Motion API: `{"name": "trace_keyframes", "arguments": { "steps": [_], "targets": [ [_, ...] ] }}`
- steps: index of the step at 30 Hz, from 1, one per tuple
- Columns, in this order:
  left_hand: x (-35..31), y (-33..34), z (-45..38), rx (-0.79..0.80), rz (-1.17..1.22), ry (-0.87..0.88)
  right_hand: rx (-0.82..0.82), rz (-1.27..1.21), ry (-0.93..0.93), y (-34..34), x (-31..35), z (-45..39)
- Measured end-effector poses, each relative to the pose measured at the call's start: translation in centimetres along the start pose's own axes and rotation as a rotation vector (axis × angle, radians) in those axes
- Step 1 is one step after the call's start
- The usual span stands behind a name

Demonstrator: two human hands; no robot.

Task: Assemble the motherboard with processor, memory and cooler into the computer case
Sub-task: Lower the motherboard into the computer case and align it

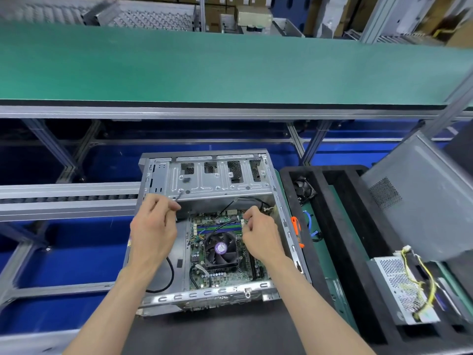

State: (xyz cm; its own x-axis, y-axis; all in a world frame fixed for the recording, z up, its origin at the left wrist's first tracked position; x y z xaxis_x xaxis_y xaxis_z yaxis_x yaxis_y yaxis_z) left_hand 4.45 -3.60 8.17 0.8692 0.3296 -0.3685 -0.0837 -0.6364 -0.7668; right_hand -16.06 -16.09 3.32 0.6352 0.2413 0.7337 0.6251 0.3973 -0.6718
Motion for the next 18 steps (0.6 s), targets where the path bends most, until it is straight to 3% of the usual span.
{"name": "trace_keyframes", "arguments": {
  "steps": [3, 6, 9, 13, 16, 18],
  "targets": [
    [-0.4, 0.9, 0.3, 0.171, 0.055, 0.174, 0.002, 0.009, 0.001, 0.1, -0.1, -0.1],
    [-0.1, 2.6, 0.9, 0.337, -0.037, 0.159, -0.004, 0.013, 0.004, 0.1, -0.3, -0.1],
    [1.1, 4.4, 1.2, 0.483, -0.315, 0.055, -0.006, 0.020, 0.006, 0.2, -0.3, -0.2],
    [1.8, 6.2, 2.5, 0.784, -0.693, 0.162, -0.010, 0.027, -0.001, 0.2, -0.4, -0.3],
    [2.7, 7.8, 3.4, 1.005, -0.631, 0.107, 0.004, 0.034, 0.006, 0.3, -0.6, -0.3],
    [2.8, 8.4, 3.3, 1.057, -0.487, 0.043, 0.010, 0.032, 0.015, 0.4, -0.7, -0.3]
  ]
}}
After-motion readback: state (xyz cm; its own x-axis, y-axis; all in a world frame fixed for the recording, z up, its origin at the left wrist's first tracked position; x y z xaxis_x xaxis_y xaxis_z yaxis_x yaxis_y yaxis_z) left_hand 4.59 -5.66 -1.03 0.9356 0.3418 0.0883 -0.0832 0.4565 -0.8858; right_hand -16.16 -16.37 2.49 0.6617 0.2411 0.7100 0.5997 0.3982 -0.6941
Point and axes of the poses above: each hand's wrist, its own z-axis away from the middle knuckle, its own y-axis out of the palm, x = y × z, the point moved 4 cm from there along -z, towards the middle knuckle, and after that the axes turned 12 degrees about -z, right-handed, at the moved point
